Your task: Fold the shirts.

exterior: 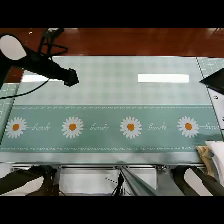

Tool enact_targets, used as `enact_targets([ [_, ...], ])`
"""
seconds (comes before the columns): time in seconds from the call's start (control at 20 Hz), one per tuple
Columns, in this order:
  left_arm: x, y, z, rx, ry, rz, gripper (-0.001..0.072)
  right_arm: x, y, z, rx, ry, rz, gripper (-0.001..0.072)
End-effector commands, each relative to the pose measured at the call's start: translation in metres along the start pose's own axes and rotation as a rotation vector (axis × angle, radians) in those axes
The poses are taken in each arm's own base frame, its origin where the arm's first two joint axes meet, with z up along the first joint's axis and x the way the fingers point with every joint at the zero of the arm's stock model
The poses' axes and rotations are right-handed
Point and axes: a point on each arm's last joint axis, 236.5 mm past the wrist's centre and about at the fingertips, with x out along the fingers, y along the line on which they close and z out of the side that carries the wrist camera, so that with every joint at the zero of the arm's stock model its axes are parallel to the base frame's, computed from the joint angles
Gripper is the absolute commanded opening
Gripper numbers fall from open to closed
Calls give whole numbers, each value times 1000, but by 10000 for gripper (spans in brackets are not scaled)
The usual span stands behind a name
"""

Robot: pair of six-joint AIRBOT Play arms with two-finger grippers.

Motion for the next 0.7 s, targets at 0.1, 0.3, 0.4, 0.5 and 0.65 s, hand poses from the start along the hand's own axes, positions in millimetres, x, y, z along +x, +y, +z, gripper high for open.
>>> enact_targets([
  [0.1,12,5,-27,-63,138,64,720,30,-16,-10,-235,113,-293,600],
  [0.3,19,-5,-33,-101,154,19,716,51,14,-6,-203,100,-189,597],
  [0.4,19,-5,-33,-101,154,19,716,58,23,-8,-186,116,-144,592],
  [0.5,19,-5,-32,-101,153,19,716,59,28,-8,-180,112,-121,593],
  [0.65,19,-5,-33,-101,153,19,716,59,27,-7,-178,111,-123,593],
])
